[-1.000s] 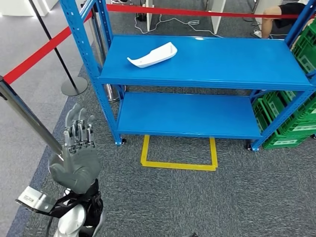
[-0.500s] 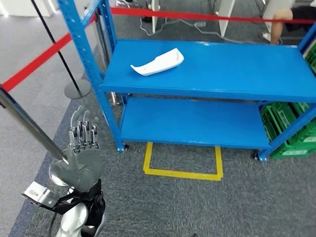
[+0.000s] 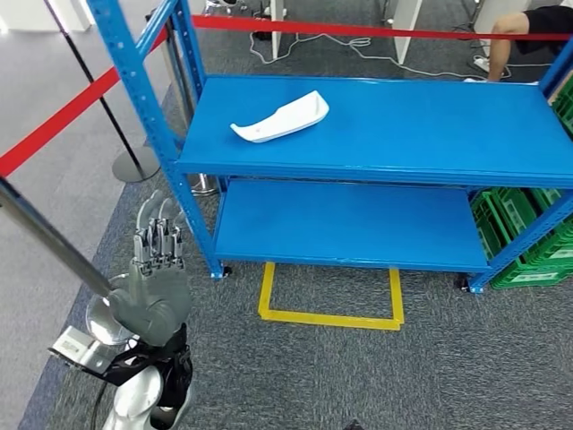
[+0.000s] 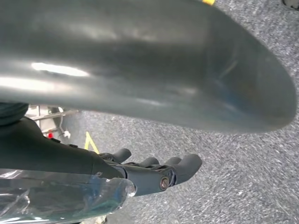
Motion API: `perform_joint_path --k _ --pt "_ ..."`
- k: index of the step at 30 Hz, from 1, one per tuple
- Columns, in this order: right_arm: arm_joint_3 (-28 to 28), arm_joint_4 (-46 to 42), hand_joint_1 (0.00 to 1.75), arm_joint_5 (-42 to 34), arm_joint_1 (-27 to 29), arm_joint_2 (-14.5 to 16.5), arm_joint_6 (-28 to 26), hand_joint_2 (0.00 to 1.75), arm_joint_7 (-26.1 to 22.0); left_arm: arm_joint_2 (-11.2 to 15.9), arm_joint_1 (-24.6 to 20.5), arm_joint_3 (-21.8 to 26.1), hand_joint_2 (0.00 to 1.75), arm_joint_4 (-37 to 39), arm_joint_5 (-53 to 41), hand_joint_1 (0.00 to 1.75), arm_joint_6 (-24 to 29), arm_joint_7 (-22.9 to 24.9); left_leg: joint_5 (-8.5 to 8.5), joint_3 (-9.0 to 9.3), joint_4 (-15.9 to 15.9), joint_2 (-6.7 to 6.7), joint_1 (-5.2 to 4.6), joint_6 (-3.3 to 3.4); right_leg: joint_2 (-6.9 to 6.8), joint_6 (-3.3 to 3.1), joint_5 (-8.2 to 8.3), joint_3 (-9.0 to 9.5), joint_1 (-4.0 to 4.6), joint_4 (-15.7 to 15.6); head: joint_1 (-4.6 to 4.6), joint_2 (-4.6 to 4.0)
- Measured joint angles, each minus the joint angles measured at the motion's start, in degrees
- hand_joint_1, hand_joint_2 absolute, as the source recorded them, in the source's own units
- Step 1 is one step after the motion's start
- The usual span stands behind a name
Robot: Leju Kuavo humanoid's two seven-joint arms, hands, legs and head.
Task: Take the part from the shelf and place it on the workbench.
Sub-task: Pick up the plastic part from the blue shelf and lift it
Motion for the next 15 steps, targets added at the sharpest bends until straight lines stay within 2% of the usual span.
perform_joint_path --k 2,3,4,6,7,8,9,11,12,13,15 --pt "-0.01 0.0 0.0 0.02 0.02 0.0 0.0 0.0 0.0 0.15 0.0 -0.15 0.0 0.31 -0.07 0.0 -0.54 0.0 0.88 0.21 -0.28 -0.06 0.15 0.77 -0.11 0.73 -0.25 -0.13 -0.07 0.09 0.05 0.0" --pt "-0.01 0.0 0.0 0.03 0.01 0.0 0.0 0.0 0.0 0.2 -0.04 -0.25 0.0 0.45 -0.08 0.0 -0.83 0.0 0.99 0.36 -0.45 -0.04 0.26 1.11 -0.15 1.02 -0.98 -0.57 -0.09 1.15 0.23 0.0" --pt "-0.01 0.0 0.0 0.04 0.0 0.0 0.0 0.0 0.0 0.21 -0.08 -0.32 0.0 0.6 -0.09 0.0 -1.07 0.0 0.96 0.49 -0.61 0.0 0.37 1.42 -0.19 1.27 -2.31 -1.61 -0.12 3.43 0.4 0.0" --pt "-0.02 0.0 0.0 0.05 0.02 0.0 -0.01 0.0 0.0 0.29 -0.08 -0.37 0.0 0.91 -0.1 0.0 -1.37 0.0 0.5 0.67 -0.63 0.05 0.33 1.94 -0.24 1.66 -5.7 -5.01 -0.17 11.0 0.73 0.0" --pt "-0.04 0.0 0.0 0.05 0.08 0.0 -0.01 0.0 -0.01 0.36 -0.06 -0.36 0.0 1.08 -0.09 0.0 -1.52 0.0 0.22 0.83 -0.63 0.05 0.31 2.08 -0.25 1.81 -6.73 -6.61 -0.19 14.35 0.75 0.0" --pt "-0.07 0.0 0.0 0.05 0.15 0.0 -0.01 0.0 -0.01 0.45 -0.02 -0.36 0.0 1.25 -0.08 0.0 -1.66 0.0 -0.01 1.1 -0.62 0.04 0.31 2.13 -0.26 1.91 -6.8 -7.38 -0.21 15.99 0.78 0.0" --pt "-0.09 0.0 0.0 0.05 0.2 0.0 -0.01 0.0 -0.02 0.53 0.01 -0.36 0.0 1.41 -0.05 0.0 -1.79 0.0 -0.22 1.49 -0.62 0.03 0.33 2.01 -0.28 1.97 -5.84 -6.99 -0.24 15.3 0.78 0.0" --pt "-0.13 0.0 0.0 0.05 0.23 0.0 -0.02 0.0 -0.02 0.63 0.04 -0.37 0.0 1.67 -0.01 0.0 -1.91 0.0 -0.83 2.56 -0.62 0.02 0.39 1.54 -0.36 2.02 -2.28 -3.21 -0.37 8.27 0.79 0.0" --pt "-0.14 0.0 0.0 0.04 0.18 0.0 -0.02 0.0 -0.03 0.65 0.03 -0.37 0.0 1.76 0.01 0.0 -1.92 0.0 -1.27 3.01 -0.57 0.0 0.32 1.19 -0.37 1.9 -1.38 -0.97 -0.36 4.44 0.82 0.0" --pt "-0.15 0.0 0.0 0.04 0.13 0.0 -0.02 0.0 -0.03 0.66 0.02 -0.37 0.0 1.85 0.02 0.0 -1.93 0.0 -1.53 3.38 -0.53 -0.02 0.23 0.83 -0.37 1.58 -0.96 0.65 -0.32 1.79 0.79 0.0" --pt "-0.16 0.0 0.0 0.03 0.07 0.0 -0.02 0.0 -0.03 0.68 -0.03 -0.37 0.0 2.06 0.06 0.0 -1.93 0.0 -1.72 3.7 -0.57 -0.07 0.08 0.29 -0.28 0.73 -1.65 1.77 -0.08 0.35 0.68 0.0"
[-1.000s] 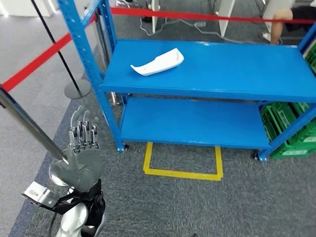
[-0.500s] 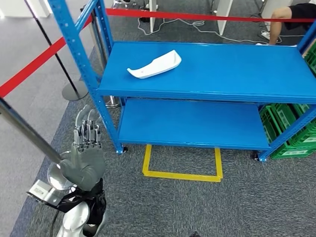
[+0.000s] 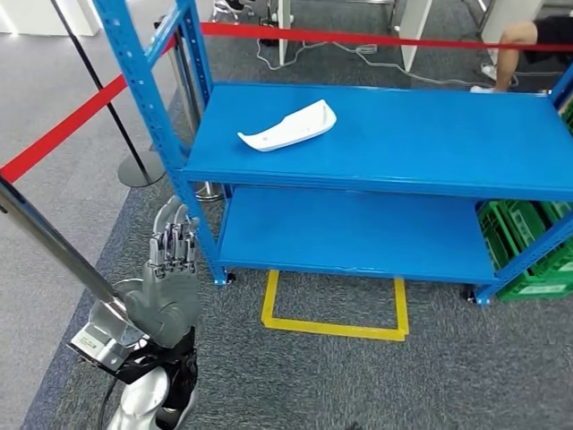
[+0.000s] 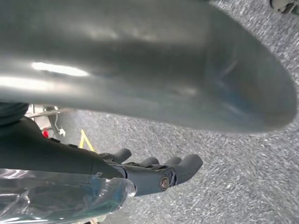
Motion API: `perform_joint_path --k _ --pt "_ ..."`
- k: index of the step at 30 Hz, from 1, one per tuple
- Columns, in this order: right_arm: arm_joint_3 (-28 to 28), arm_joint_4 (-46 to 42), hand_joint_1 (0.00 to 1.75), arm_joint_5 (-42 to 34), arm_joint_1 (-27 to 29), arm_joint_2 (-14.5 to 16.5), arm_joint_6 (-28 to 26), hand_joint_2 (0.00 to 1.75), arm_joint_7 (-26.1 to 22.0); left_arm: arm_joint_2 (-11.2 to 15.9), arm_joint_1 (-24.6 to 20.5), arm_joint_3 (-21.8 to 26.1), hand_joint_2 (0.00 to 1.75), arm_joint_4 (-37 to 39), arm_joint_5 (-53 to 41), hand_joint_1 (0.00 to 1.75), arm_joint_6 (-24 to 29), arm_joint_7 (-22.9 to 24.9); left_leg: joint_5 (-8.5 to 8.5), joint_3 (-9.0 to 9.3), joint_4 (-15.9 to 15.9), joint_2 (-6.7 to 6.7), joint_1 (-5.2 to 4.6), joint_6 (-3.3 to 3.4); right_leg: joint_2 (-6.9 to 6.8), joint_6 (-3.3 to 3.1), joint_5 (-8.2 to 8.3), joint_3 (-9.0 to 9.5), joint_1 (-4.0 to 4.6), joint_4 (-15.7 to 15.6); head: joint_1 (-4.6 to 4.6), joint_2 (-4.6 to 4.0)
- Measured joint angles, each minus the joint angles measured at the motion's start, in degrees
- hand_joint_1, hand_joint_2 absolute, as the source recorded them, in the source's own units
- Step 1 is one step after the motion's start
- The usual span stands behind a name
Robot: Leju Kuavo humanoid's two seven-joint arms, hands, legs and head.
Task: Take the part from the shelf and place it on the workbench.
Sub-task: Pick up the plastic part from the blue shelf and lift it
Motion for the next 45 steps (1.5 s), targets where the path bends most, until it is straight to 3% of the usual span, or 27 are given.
perform_joint_path --k 2,4,7,8,9,10,12,13,15,18,20,22,23,24,25,27,29,32,34,35,37,38,39,40,42,43,45 --pt "-0.02 0.0 0.0 0.0 0.02 0.0 0.0 0.0 0.02 -0.03 -0.08 0.01 0.0 0.28 0.17 0.0 0.03 0.0 -0.29 0.23 -0.02 0.01 0.07 -0.45 0.03 -0.73 -0.18 0.21 -0.03 -0.09 -0.12 0.01" --pt "-0.04 0.0 0.0 0.0 0.0 0.0 0.0 0.0 0.03 -0.08 -0.21 0.02 0.0 0.53 0.37 0.0 0.09 0.0 -1.9 -1.16 2.9 0.09 0.13 -1.05 -0.01 -1.44 -0.56 0.9 -0.24 -0.46 -0.38 0.01" --pt "-0.04 0.0 0.0 0.0 -0.04 0.0 0.02 0.0 0.03 -0.02 -0.19 0.09 0.0 0.86 0.51 0.0 0.16 0.0 -5.15 -8.13 13.66 0.14 0.27 -1.59 -0.04 -2.04 -1.27 1.54 -0.31 -0.57 -0.64 0.0" --pt "-0.04 0.0 0.0 0.0 0.0 0.0 0.02 0.0 0.04 0.01 -0.14 0.11 0.0 0.97 0.53 0.0 0.2 0.0 -4.91 -9.98 15.69 0.14 0.32 -1.65 0.0 -2.05 -1.54 1.78 -0.31 -0.57 -0.68 0.0" --pt "-0.05 0.0 0.0 0.01 0.04 0.0 0.02 0.0 0.04 0.01 -0.1 0.12 0.0 1.06 0.53 0.0 0.23 0.0 -3.49 -10.81 15.66 0.15 0.38 -1.66 0.05 -2.0 -1.82 2.12 -0.32 -0.57 -0.68 0.0" --pt "-0.05 0.0 0.0 0.01 0.07 0.0 0.02 0.0 0.04 0.0 -0.09 0.13 0.0 1.12 0.53 0.0 0.29 0.0 -1.08 -10.53 13.58 0.16 0.45 -1.64 0.13 -1.88 -2.14 2.57 -0.35 -0.57 -0.68 0.0" --pt "-0.05 0.0 0.0 0.02 0.08 0.0 0.02 0.0 0.04 -0.01 -0.09 0.12 0.0 1.16 0.53 0.0 0.39 0.0 3.84 -8.24 6.81 0.32 0.54 -1.6 0.27 -1.38 -2.84 3.35 -0.27 -0.51 -0.74 0.0" --pt "-0.05 0.0 0.0 0.02 0.07 0.0 0.02 0.0 0.03 -0.03 -0.11 0.11 0.0 1.17 0.54 0.0 0.43 0.0 4.9 -7.13 3.91 0.39 0.56 -1.38 0.33 -1.05 -3.14 3.48 -0.16 -0.41 -0.82 0.0" --pt "-0.05 0.0 0.0 0.02 0.03 0.0 0.01 0.0 0.03 -0.08 -0.05 0.1 0.0 1.21 0.61 0.0 0.44 0.0 4.71 -6.33 1.58 0.37 0.47 -0.76 0.31 -0.41 -3.43 3.45 0.06 -0.47 -0.8 0.0" --pt "-0.05 0.0 0.0 0.02 0.01 0.0 0.0 0.0 0.03 -0.19 0.07 0.1 0.0 1.25 0.68 0.0 0.42 0.0 4.36 -6.05 1.1 0.18 0.56 0.45 0.1 0.51 -4.23 3.35 -0.07 -0.12 -0.59 0.0" --pt "-0.05 0.0 0.0 0.02 -0.05 0.0 0.01 0.0 0.03 -0.33 0.04 0.08 0.0 1.26 0.68 0.0 0.4 0.0 4.16 -5.69 0.97 0.21 0.65 1.1 0.01 0.9 -6.69 1.15 -0.11 4.48 -0.27 0.0" --pt "-0.04 0.0 0.0 0.02 0.01 0.0 0.02 0.0 0.02 -0.4 0.04 0.08 0.0 1.31 0.78 0.0 0.32 0.0 3.9 -5.52 0.98 0.23 0.54 1.51 0.0 1.05 -9.61 -3.06 -0.1 12.28 -0.04 0.0" --pt "-0.05 0.0 0.0 0.02 0.07 0.0 0.02 0.0 0.02 -0.41 0.07 0.09 0.0 1.36 0.98 0.0 0.21 0.0 3.78 -5.4 0.98 0.19 0.48 1.61 0.0 1.08 -10.06 -4.72 -0.09 14.93 -0.04 0.0" --pt "-0.06 0.0 0.0 0.02 0.12 0.0 0.02 0.0 0.03 -0.42 0.1 0.11 0.0 1.42 1.31 0.0 0.05 0.0 3.64 -5.22 0.99 0.13 0.45 1.64 0.0 1.07 -9.4 -5.44 -0.09 15.58 0.0 0.0" --pt "-0.06 0.0 0.0 0.02 0.12 0.0 0.01 0.0 0.04 -0.44 0.13 0.14 0.0 1.48 1.76 0.0 -0.21 0.0 3.48 -4.95 0.99 0.05 0.44 1.59 0.0 0.99 -7.69 -5.02 -0.09 13.94 -0.01 0.0" --pt "-0.07 0.0 0.0 0.02 0.04 0.0 0.01 0.0 0.06 -0.54 0.17 0.21 0.0 1.54 2.47 0.0 -0.68 0.0 3.03 -4.26 1.02 -0.07 0.41 1.21 0.0 0.81 -3.38 -1.82 -0.1 6.55 0.02 0.0" --pt "-0.05 0.0 0.0 0.03 -0.09 0.0 0.02 0.0 0.04 -0.59 0.17 0.26 0.0 1.58 2.55 0.0 -0.98 0.0 2.68 -3.92 1.14 -0.14 0.2 0.6 0.08 0.43 -1.58 0.83 -0.05 1.09 -0.03 0.0" --pt "-0.07 0.0 0.0 0.07 -0.08 0.0 0.03 0.0 0.05 -0.56 0.16 0.26 0.0 1.63 2.0 0.0 -1.56 0.0 2.46 -3.79 0.87 -0.13 0.16 -0.34 0.24 -0.59 -1.85 1.42 0.03 -0.04 -0.18 0.0" --pt "-0.08 0.0 0.0 0.11 -0.01 0.0 0.08 0.0 0.03 -0.51 0.11 0.22 0.0 1.63 1.51 0.0 -2.26 0.0 1.26 -4.44 2.48 -0.04 0.22 -1.03 0.22 -1.38 -2.09 1.85 -0.16 -0.34 -0.42 0.0" --pt "-0.09 0.0 0.0 0.13 -0.02 0.0 0.11 0.0 0.02 -0.46 0.11 0.2 0.0 1.63 1.33 0.0 -2.59 0.0 0.05 -5.65 4.95 0.0 0.25 -1.31 0.17 -1.66 -2.22 2.13 -0.28 -0.46 -0.58 0.0" --pt "-0.09 0.0 0.0 0.13 -0.03 -0.01 0.16 0.0 0.01 -0.32 0.18 0.18 0.0 1.67 1.12 0.0 -2.93 0.0 -2.53 -9.85 12.33 0.03 0.3 -1.68 0.14 -2.12 -2.93 2.56 -0.28 -0.49 -0.79 0.0" --pt "-0.1 0.0 0.0 0.13 0.03 -0.01 0.17 0.0 0.01 -0.22 0.25 0.19 0.0 1.7 1.02 0.0 -2.98 0.0 -2.95 -11.79 15.26 0.03 0.32 -1.75 0.16 -2.25 -3.37 2.88 -0.27 -0.5 -0.78 0.0" --pt "-0.11 0.0 0.0 0.13 0.1 -0.02 0.17 0.0 0.01 -0.13 0.3 0.19 0.0 1.74 0.9 0.0 -2.94 0.0 -2.26 -12.91 16.49 0.04 0.32 -1.75 0.16 -2.26 -3.74 3.36 -0.27 -0.5 -0.8 0.0" --pt "-0.12 0.0 0.0 0.13 0.17 -0.02 0.17 0.0 0.01 -0.06 0.32 0.19 0.0 1.79 0.8 0.0 -2.84 0.0 -0.59 -12.92 15.6 0.04 0.32 -1.68 0.16 -2.15 -3.97 3.98 -0.28 -0.48 -0.8 0.0" --pt "-0.14 0.0 0.0 0.13 0.19 -0.01 0.17 0.0 0.0 0.0 0.28 0.18 0.0 1.89 0.68 0.0 -2.49 0.0 4.39 -10.6 9.22 0.1 0.32 -1.39 0.22 -1.67 -4.48 5.18 -0.32 -0.46 -0.84 0.0" --pt "-0.16 0.0 0.0 0.13 0.14 0.0 0.15 0.0 0.0 -0.01 0.25 0.19 0.0 1.95 0.71 0.0 -2.27 0.0 6.01 -9.21 5.94 0.13 0.28 -1.2 0.32 -1.35 -4.86 5.56 -0.21 -0.39 -0.89 0.0" --pt "-0.26 0.0 0.0 0.14 0.03 0.0 0.11 0.0 0.01 -0.06 0.21 0.2 0.0 2.07 0.78 0.0 -1.94 0.0 6.59 -7.77 2.31 0.15 0.15 -0.59 0.43 -0.64 -5.41 5.72 -0.05 -0.49 -0.92 0.0"
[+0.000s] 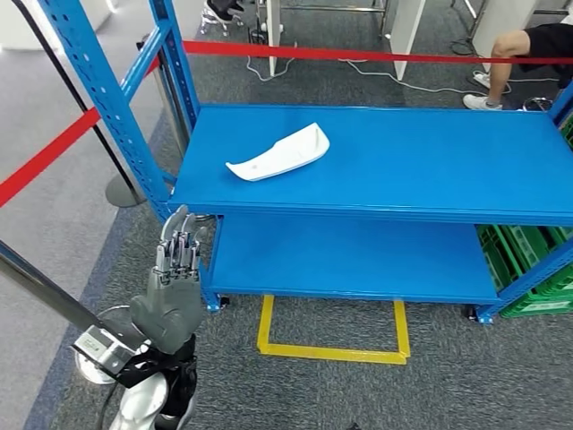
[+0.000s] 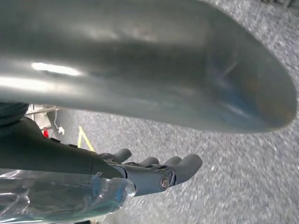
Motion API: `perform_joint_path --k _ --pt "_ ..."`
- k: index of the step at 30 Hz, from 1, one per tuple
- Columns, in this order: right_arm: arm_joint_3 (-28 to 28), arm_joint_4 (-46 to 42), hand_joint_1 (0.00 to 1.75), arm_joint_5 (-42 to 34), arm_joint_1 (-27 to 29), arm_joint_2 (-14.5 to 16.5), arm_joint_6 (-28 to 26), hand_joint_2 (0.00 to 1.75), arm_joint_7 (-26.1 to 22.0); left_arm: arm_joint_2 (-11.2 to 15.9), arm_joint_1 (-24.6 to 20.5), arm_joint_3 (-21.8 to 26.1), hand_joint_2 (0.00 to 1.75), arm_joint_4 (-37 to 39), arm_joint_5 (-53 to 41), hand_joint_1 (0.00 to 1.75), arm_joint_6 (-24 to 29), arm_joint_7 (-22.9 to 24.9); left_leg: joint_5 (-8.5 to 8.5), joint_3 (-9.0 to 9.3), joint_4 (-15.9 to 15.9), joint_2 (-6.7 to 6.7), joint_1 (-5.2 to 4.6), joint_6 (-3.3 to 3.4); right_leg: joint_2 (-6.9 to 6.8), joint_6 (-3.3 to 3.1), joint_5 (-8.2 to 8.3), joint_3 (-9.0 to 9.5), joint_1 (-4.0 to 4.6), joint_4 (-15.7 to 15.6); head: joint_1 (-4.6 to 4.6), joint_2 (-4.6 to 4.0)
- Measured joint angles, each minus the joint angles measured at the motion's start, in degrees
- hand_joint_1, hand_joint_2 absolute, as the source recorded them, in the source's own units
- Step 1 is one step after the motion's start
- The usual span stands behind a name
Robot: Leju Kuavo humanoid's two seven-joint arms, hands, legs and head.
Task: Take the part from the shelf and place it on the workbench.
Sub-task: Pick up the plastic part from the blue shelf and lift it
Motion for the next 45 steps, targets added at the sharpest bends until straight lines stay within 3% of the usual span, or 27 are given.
perform_joint_path --k 4,5,7,8,9,10,11,13,15,19,21,23,24,25,26,28,29,31,34,36,38,39,40,41,43,45 --pt "-0.11 0.0 0.0 0.01 -0.12 -0.01 -0.02 0.0 0.01 -0.2 -0.06 0.04 0.0 0.06 0.1 0.0 0.13 0.0 -1.22 1.06 -1.2 -0.15 0.2 1.48 -0.24 1.4 -1.24 0.12 0.0 0.49 0.28 0.0" --pt "-0.13 0.0 0.0 0.01 -0.15 -0.01 -0.02 0.0 0.01 -0.28 -0.12 0.03 0.0 0.07 0.11 0.0 0.13 0.0 -1.4 1.4 -1.38 -0.11 0.32 1.8 -0.3 1.61 -2.36 -0.9 0.0 2.76 0.41 0.0" --pt "-0.15 0.0 0.0 0.01 -0.15 0.0 -0.02 0.0 0.01 -0.39 -0.18 0.02 0.0 0.13 0.21 0.0 0.13 0.0 -1.79 1.7 -1.42 -0.06 0.26 2.26 -0.37 1.87 -5.21 -5.22 -0.01 10.4 0.61 0.0" --pt "-0.17 0.0 0.0 0.01 -0.1 -0.01 -0.02 0.0 0.01 -0.39 -0.16 0.02 0.0 0.18 0.26 0.0 0.14 0.0 -1.94 1.78 -1.41 -0.09 0.22 2.36 -0.37 1.94 -6.06 -7.52 -0.02 13.87 0.65 0.0" --pt "-0.19 0.0 0.0 0.01 -0.03 -0.01 -0.02 0.0 0.01 -0.39 -0.11 0.03 0.0 0.24 0.28 0.0 0.21 0.0 -2.12 1.94 -1.41 -0.17 0.19 2.4 -0.37 1.97 -5.84 -9.1 -0.01 15.66 0.67 0.0" --pt "-0.23 0.0 0.0 0.01 0.03 -0.02 -0.02 0.0 0.02 -0.39 -0.07 0.03 0.0 0.3 0.27 0.0 0.33 0.0 -2.32 2.2 -1.41 -0.26 0.17 2.37 -0.37 1.95 -4.44 -9.59 -0.01 15.22 0.69 0.0" --pt "-0.28 0.0 0.0 0.01 0.03 -0.02 -0.02 0.0 0.02 -0.39 -0.04 0.03 0.0 0.34 0.21 0.0 0.48 0.0 -2.53 2.56 -1.41 -0.35 0.17 2.27 -0.38 1.85 -2.1 -8.97 -0.02 12.66 0.71 0.0" --pt "-0.44 0.0 0.0 0.01 -0.05 -0.02 -0.02 0.0 0.02 -0.39 -0.03 0.02 0.0 0.41 0.05 0.0 0.77 0.0 -3.05 3.28 -1.33 -0.43 0.05 1.83 -0.42 1.6 2.49 -6.15 0.02 5.11 0.73 0.0" --pt "-0.57 0.01 0.0 0.01 -0.17 -0.02 -0.02 0.0 0.01 -0.4 -0.04 0.02 0.0 0.45 -0.07 0.0 0.91 0.0 -3.32 3.5 -1.24 -0.45 -0.16 1.22 -0.34 1.08 3.92 -4.34 0.13 0.91 0.65 0.01" --pt "-0.75 0.0 0.0 0.01 -0.06 -0.02 -0.06 0.0 0.04 -0.41 -0.09 0.02 0.0 0.56 -0.08 0.0 0.94 0.0 -4.06 3.18 -0.58 -0.36 -0.06 -0.08 -0.23 -0.4 3.86 -3.95 0.09 0.08 0.41 0.0" --pt "-0.83 0.0 0.0 0.01 -0.14 -0.02 -0.1 0.0 0.03 -0.4 -0.14 0.04 0.0 0.61 -0.07 0.0 0.94 0.0 -6.77 0.89 4.15 -0.24 0.01 -0.71 -0.31 -0.91 3.93 -3.77 -0.12 -0.16 0.15 0.0" --pt "-0.9 0.0 0.0 0.01 -0.16 -0.02 -0.11 0.0 0.04 -0.35 -0.13 0.06 0.0 0.75 -0.05 0.0 0.94 0.0 -9.74 -2.88 11.35 -0.2 0.09 -1.06 -0.38 -1.12 3.85 -3.77 -0.14 -0.17 0.03 0.0" --pt "-0.93 0.0 0.0 0.01 -0.13 -0.02 -0.11 0.0 0.05 -0.31 -0.09 0.09 0.0 0.83 -0.03 0.0 0.94 0.0 -10.1 -4.14 13.53 -0.18 0.11 -1.13 -0.4 -1.15 3.81 -3.75 -0.14 -0.16 0.02 0.0" --pt "-0.96 0.0 0.0 0.01 -0.11 -0.02 -0.11 0.0 0.06 -0.28 -0.07 0.11 0.0 0.9 -0.01 0.0 0.94 0.0 -9.38 -4.46 13.79 -0.18 0.12 -1.13 -0.39 -1.14 3.78 -3.7 -0.15 -0.16 0.02 0.0" --pt "-0.98 0.0 0.0 0.01 -0.11 -0.02 -0.11 0.0 0.07 -0.26 -0.05 0.13 0.0 0.94 0.01 0.0 0.94 0.0 -7.75 -3.72 12.02 -0.17 0.13 -1.07 -0.34 -1.09 3.72 -3.62 -0.17 -0.16 0.02 0.0" --pt "-0.98 0.0 0.0 0.01 -0.11 -0.01 -0.11 0.0 0.05 -0.27 -0.1 0.14 0.0 0.97 0.03 0.0 0.94 0.0 -3.96 -0.24 4.95 -0.08 0.14 -0.91 -0.24 -0.77 3.53 -3.39 -0.14 -0.12 0.01 0.0" --pt "-0.98 0.0 0.0 0.01 -0.11 -0.01 -0.11 0.0 0.05 -0.3 -0.16 0.14 0.0 0.97 0.03 0.0 0.94 0.0 -2.98 1.34 1.8 -0.08 0.16 -0.68 -0.18 -0.5 3.41 -3.38 -0.03 -0.04 -0.02 0.0" --pt "-0.98 0.0 0.0 0.01 -0.12 -0.02 -0.14 0.0 0.05 -0.36 -0.23 0.15 0.0 1.0 0.05 0.0 0.94 0.0 -2.72 2.68 -1.11 -0.13 0.11 -0.05 -0.15 0.13 3.32 -3.41 0.2 -0.09 0.06 0.0" --pt "-0.99 0.0 0.0 0.01 -0.13 -0.02 -0.16 0.0 0.05 -0.4 -0.28 0.16 0.0 1.05 -0.04 0.0 0.94 0.0 -2.76 2.83 -1.46 -0.21 0.23 1.06 -0.28 1.02 2.75 -3.6 0.11 0.34 0.25 0.0" --pt "-1.0 0.0 0.0 0.02 -0.16 -0.02 -0.15 0.0 0.05 -0.4 -0.36 0.13 0.0 1.17 -0.3 0.0 1.0 0.0 -2.76 2.99 -1.57 -0.15 0.39 1.6 -0.38 1.44 0.21 -5.66 0.04 4.72 0.53 0.0" --pt "-1.02 0.0 0.0 0.03 -0.14 -0.02 -0.13 0.0 0.05 -0.38 -0.4 0.09 0.0 1.51 -0.58 0.0 0.9 0.0 -3.34 3.07 -1.59 -0.2 0.34 2.05 -0.41 1.61 -2.9 -9.49 0.03 12.31 0.79 0.0" --pt "-1.03 0.0 0.0 0.04 -0.08 -0.02 -0.12 0.0 0.04 -0.32 -0.41 0.05 0.0 1.77 -0.68 0.0 0.59 0.0 -3.7 3.19 -1.59 -0.25 0.32 2.19 -0.41 1.64 -3.36 -11.03 0.02 15.04 0.82 0.0" --pt "-1.05 0.0 0.0 0.05 -0.03 -0.02 -0.11 0.0 0.04 -0.23 -0.42 0.0 0.0 2.04 -0.73 0.0 0.19 0.0 -4.11 3.44 -1.6 -0.31 0.32 2.27 -0.41 1.65 -2.74 -11.71 0.02 15.9 0.88 0.0" --pt "-1.06 0.0 0.0 0.07 0.01 -0.02 -0.11 0.0 0.03 -0.12 -0.46 -0.07 0.0 2.32 -0.78 0.0 -0.23 0.0 -4.35 3.84 -1.59 -0.32 0.32 2.25 -0.42 1.62 -1.12 -11.29 0.0 14.57 0.91 0.0" --pt "-1.09 0.01 0.0 0.08 0.04 -0.02 -0.14 0.0 0.02 0.04 -0.65 -0.16 0.0 2.86 -0.97 0.0 -0.66 0.0 -4.7 4.89 -1.55 -0.25 0.3 1.79 -0.45 1.58 2.89 -8.1 -0.07 7.7 1.0 0.0" --pt "-1.11 0.02 0.0 0.08 -0.04 -0.02 -0.17 0.0 -0.01 0.09 -0.98 -0.17 0.0 3.38 -1.21 0.0 -0.68 0.0 -4.87 5.41 -1.34 -0.25 0.06 1.13 -0.42 1.28 4.48 -5.21 -0.1 1.98 0.99 0.0"
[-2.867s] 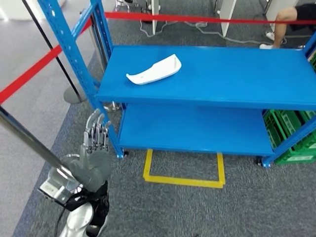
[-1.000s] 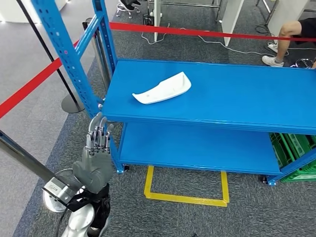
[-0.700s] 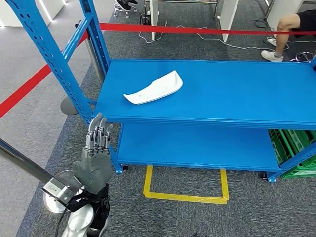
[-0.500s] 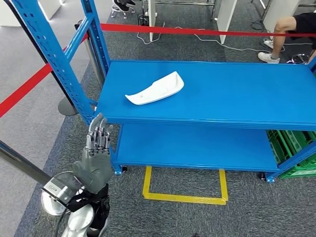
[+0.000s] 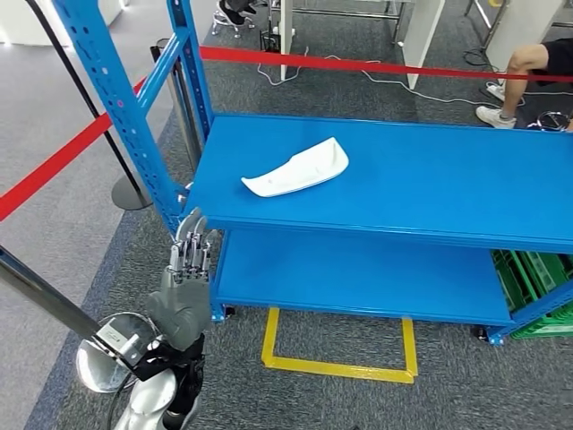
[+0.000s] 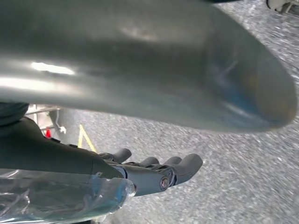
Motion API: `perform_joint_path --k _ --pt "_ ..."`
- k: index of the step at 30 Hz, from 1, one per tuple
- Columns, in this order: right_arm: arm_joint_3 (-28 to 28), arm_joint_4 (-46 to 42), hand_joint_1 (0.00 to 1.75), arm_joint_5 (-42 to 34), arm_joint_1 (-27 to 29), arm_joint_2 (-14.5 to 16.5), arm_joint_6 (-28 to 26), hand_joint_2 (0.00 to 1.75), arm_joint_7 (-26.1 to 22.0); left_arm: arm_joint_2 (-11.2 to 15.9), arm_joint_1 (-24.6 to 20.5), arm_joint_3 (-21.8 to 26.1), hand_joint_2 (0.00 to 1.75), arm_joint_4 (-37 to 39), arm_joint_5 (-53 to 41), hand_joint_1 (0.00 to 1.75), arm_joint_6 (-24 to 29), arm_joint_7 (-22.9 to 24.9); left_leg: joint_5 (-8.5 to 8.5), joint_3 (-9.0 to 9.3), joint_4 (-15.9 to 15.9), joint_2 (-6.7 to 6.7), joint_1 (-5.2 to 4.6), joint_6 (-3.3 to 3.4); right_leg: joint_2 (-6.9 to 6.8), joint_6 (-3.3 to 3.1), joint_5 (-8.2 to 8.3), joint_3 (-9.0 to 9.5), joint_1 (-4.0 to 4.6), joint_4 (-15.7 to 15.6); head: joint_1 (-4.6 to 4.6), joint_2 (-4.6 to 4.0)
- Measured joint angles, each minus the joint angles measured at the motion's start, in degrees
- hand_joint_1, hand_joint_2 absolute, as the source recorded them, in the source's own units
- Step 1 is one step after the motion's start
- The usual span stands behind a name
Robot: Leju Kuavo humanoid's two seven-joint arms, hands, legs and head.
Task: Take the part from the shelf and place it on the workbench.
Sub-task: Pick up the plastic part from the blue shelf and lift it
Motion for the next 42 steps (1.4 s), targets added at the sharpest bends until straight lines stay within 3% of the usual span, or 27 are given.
perform_joint_path --k 3,5,6,9,10,11,13,14,16,20,22,24,25,26,27,29,31,33,35,37,40,41,42 --pt "-0.03 0.01 0.0 -0.02 -0.03 0.0 -0.05 0.0 0.0 -0.01 -0.38 -0.03 0.0 0.83 -0.12 0.0 0.35 0.0 -0.14 -0.08 -0.05 -0.01 -0.11 -0.71 0.17 -0.85 -0.43 0.58 0.07 -1.2 -0.07 0.01" --pt "-0.07 0.01 0.0 -0.02 -0.01 0.0 -0.08 0.0 0.0 -0.03 -0.67 -0.03 0.0 1.23 -0.09 0.0 0.59 0.0 -1.21 -0.83 1.42 0.08 -0.06 -1.26 0.18 -1.53 -0.61 0.84 -0.05 -1.41 -0.24 0.01" --pt "-0.07 0.01 0.0 -0.02 -0.05 0.0 -0.09 0.0 -0.01 -0.03 -0.84 -0.03 0.0 1.35 -0.08 0.0 0.64 0.0 -2.32 -2.04 3.68 0.12 -0.03 -1.56 0.14 -1.86 -0.71 1.04 -0.14 -1.53 -0.36 0.01" --pt "-0.07 0.01 0.0 -0.02 -0.09 0.0 -0.09 0.0 0.0 0.02 -1.03 -0.01 0.0 1.97 -0.07 0.0 0.76 0.0 -5.48 -8.22 13.81 0.15 0.01 -1.94 0.07 -2.45 -1.18 1.41 -0.09 -1.56 -0.56 0.0" --pt "-0.07 0.01 0.0 -0.02 -0.07 -0.01 -0.09 0.0 0.01 0.04 -1.01 0.01 0.0 2.23 -0.09 0.0 0.79 0.0 -5.08 -9.51 15.27 0.15 0.01 -1.92 0.11 -2.53 -1.35 1.59 -0.08 -1.56 -0.56 0.0" --pt "-0.07 0.01 0.0 -0.02 -0.05 -0.01 -0.09 0.0 0.01 0.07 -1.02 0.01 0.0 2.46 -0.15 0.0 0.78 0.0 -3.57 -9.72 14.66 0.16 0.01 -1.81 0.17 -2.52 -1.54 1.86 -0.07 -1.56 -0.57 0.0" --pt "-0.07 0.01 0.0 -0.01 -0.03 -0.02 -0.08 0.0 0.0 0.11 -1.12 -0.02 0.0 2.77 -0.45 0.0 0.63 0.0 1.1 -7.55 8.71 0.2 0.0 -1.43 0.32 -2.31 -2.01 2.54 -0.07 -1.58 -0.58 0.0" --pt "-0.07 0.01 0.0 -0.01 -0.05 -0.02 -0.07 0.0 -0.01 0.13 -1.21 -0.05 0.0 2.84 -0.59 0.0 0.51 0.0 2.66 -5.98 5.2 0.24 -0.04 -1.24 0.4 -2.06 -2.32 2.79 0.05 -1.51 -0.57 0.0" --pt "-0.07 0.01 0.0 0.02 -0.08 -0.02 -0.02 0.0 -0.01 0.17 -1.38 -0.1 0.0 2.9 -0.74 0.0 0.17 0.0 2.94 -4.09 0.97 0.23 -0.12 -0.78 0.44 -1.44 -2.9 3.04 0.25 -1.56 -0.51 0.0" --pt "-0.08 0.01 0.0 0.05 -0.09 -0.04 0.07 0.0 -0.1 0.4 -1.36 -0.3 0.0 2.91 -0.62 0.0 -0.47 -0.01 1.31 -2.33 -0.5 -0.25 -0.01 0.65 0.07 0.05 -3.22 3.32 0.21 0.14 -0.27 0.0" --pt "-0.07 0.01 0.0 0.06 -0.19 -0.04 0.07 0.0 -0.16 0.44 -1.31 -0.36 0.0 2.91 0.08 0.0 -0.97 -0.01 1.08 -1.21 -0.52 -0.14 0.05 1.08 0.0 0.29 -5.59 0.54 0.14 5.39 -0.21 0.0" --pt "-0.08 0.01 0.0 0.07 -0.06 -0.05 0.07 0.0 -0.19 0.44 -1.19 -0.37 0.0 2.91 0.72 0.0 -1.46 0.0 0.58 -0.32 -0.48 -0.05 0.03 1.22 -0.01 0.54 -8.16 -4.0 0.13 12.21 -0.2 0.0" --pt "-0.08 0.01 0.0 0.07 0.07 -0.05 0.07 0.0 -0.19 0.45 -1.11 -0.36 0.0 2.92 0.82 0.0 -1.56 0.0 0.28 0.18 -0.45 -0.06 0.05 1.21 -0.02 0.67 -8.66 -5.66 0.11 13.83 -0.19 0.0" --pt "-0.09 0.01 0.0 0.07 0.16 -0.07 0.06 0.0 -0.18 0.45 -1.05 -0.36 0.0 2.92 0.86 0.0 -1.57 0.0 -0.14 0.77 -0.45 -0.12 0.09 1.14 -0.02 0.74 -8.32 -6.41 0.08 13.45 -0.18 0.0" --pt "-0.09 0.01 0.0 0.06 0.19 -0.08 0.05 0.0 -0.17 0.46 -1.01 -0.36 0.0 2.93 0.86 0.0 -1.53 0.0 -0.65 1.47 -0.45 -0.18 0.16 1.0 -0.03 0.82 -6.84 -6.26 0.03 11.17 -0.16 0.0" --pt "-0.09 0.04 0.0 0.04 0.25 -0.08 0.05 0.0 -0.16 0.46 -1.02 -0.33 0.0 3.04 0.89 0.0 -1.37 0.0 -1.92 2.84 -0.29 -0.26 0.22 0.46 -0.13 0.95 -1.21 -4.74 -0.12 3.93 -0.09 0.0" --pt "-0.09 0.13 0.0 0.03 0.22 -0.08 0.06 0.0 -0.15 0.44 -1.03 -0.21 0.0 3.26 0.99 0.0 -1.03 0.0 -2.94 3.54 -0.2 -0.27 0.08 -0.2 -0.17 0.24 2.57 -3.6 -0.09 -0.3 -0.12 0.0" --pt "-0.1 0.18 0.0 0.02 0.09 -0.09 0.04 0.0 -0.07 0.33 -1.09 -0.09 0.0 3.43 1.05 0.0 -0.65 0.0 -3.21 3.74 -0.24 -0.28 0.02 -0.75 -0.04 -0.82 2.85 -3.34 0.04 -0.61 -0.26 0.0" --pt "-0.11 0.17 0.0 0.02 0.04 -0.09 0.0 0.0 0.01 0.14 -1.24 -0.05 0.0 3.47 0.98 0.0 -0.35 -0.01 -3.03 3.0 1.32 -0.19 0.09 -1.3 0.05 -1.4 2.89 -3.07 -0.08 -0.82 -0.42 0.0" --pt "-0.11 0.17 0.0 0.01 -0.05 -0.09 -0.05 0.0 0.01 0.01 -1.36 -0.03 0.0 3.5 0.91 0.0 -0.13 -0.01 -4.34 -0.09 6.51 -0.04 0.12 -1.82 0.04 -1.93 2.63 -2.59 -0.21 -1.12 -0.58 0.0" --pt "-0.11 0.18 0.0 0.0 -0.14 -0.09 -0.07 0.0 0.02 -0.02 -1.31 0.04 0.0 3.63 1.26 0.0 -0.12 0.0 -8.04 -6.43 15.04 0.02 0.14 -2.13 0.04 -2.45 2.11 -2.22 -0.06 -1.2 -0.64 0.0" --pt "-0.11 0.18 0.0 0.0 -0.11 -0.09 -0.07 0.0 0.03 -0.03 -1.29 0.06 0.0 3.67 1.47 0.0 -0.18 0.0 -7.67 -7.31 15.29 0.02 0.12 -2.06 0.08 -2.52 1.95 -2.07 0.01 -1.21 -0.65 0.0" --pt "-0.11 0.18 0.0 0.0 -0.09 -0.09 -0.07 0.0 0.03 -0.03 -1.29 0.07 0.0 3.69 1.64 0.0 -0.25 0.0 -6.08 -7.15 13.66 0.02 0.06 -1.85 0.15 -2.54 1.83 -1.87 0.09 -1.21 -0.65 0.0"
